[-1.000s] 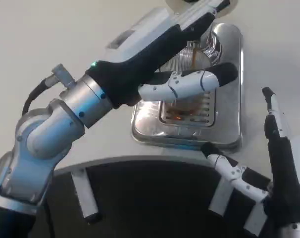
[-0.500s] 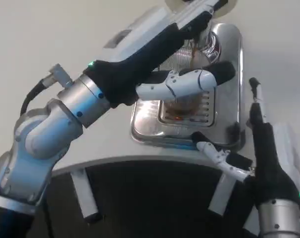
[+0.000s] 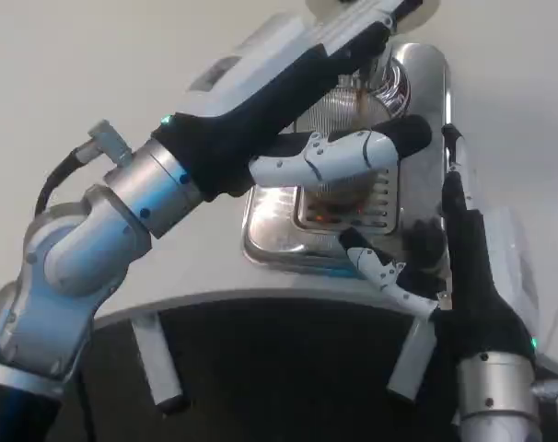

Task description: Grasp the cup under the faucet to collect the drink, then remove the cup.

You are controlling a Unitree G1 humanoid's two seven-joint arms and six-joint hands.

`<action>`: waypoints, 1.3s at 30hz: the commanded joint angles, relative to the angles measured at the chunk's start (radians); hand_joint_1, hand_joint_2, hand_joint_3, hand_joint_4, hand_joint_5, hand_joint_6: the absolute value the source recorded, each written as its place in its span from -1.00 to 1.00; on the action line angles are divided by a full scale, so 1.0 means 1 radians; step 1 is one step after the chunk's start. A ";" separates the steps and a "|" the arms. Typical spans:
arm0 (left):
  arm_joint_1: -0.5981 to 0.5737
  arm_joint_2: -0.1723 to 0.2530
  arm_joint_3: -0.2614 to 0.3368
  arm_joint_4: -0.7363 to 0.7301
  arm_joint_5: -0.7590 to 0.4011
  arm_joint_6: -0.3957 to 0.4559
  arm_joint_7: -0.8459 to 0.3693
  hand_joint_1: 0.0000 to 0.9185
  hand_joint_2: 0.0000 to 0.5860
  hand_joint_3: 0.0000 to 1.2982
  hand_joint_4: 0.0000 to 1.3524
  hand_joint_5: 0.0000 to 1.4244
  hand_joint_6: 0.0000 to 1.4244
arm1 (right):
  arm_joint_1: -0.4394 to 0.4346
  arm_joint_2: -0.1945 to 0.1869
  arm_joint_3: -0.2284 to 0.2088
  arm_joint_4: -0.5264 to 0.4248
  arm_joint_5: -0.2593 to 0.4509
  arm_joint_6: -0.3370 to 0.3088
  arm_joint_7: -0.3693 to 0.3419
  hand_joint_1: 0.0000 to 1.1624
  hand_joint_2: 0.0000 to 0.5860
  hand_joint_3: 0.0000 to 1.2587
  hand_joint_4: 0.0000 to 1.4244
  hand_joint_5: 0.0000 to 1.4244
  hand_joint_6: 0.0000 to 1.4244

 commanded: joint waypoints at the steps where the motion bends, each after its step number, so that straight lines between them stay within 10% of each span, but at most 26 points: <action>1: 0.035 0.015 -0.014 0.017 0.017 0.003 -0.022 -1.00 -0.30 -1.00 -1.00 -1.00 -1.00 | -0.030 0.031 0.002 0.021 0.012 0.018 -0.024 0.64 -0.11 -1.00 -1.00 -1.00 -0.72; 39: 0.211 0.009 0.135 -0.090 0.122 -0.021 0.207 -1.00 -0.26 -1.00 -1.00 -1.00 -1.00 | -0.249 0.042 0.041 0.253 0.156 0.009 -0.050 0.46 0.05 -1.00 -1.00 -0.98 -0.74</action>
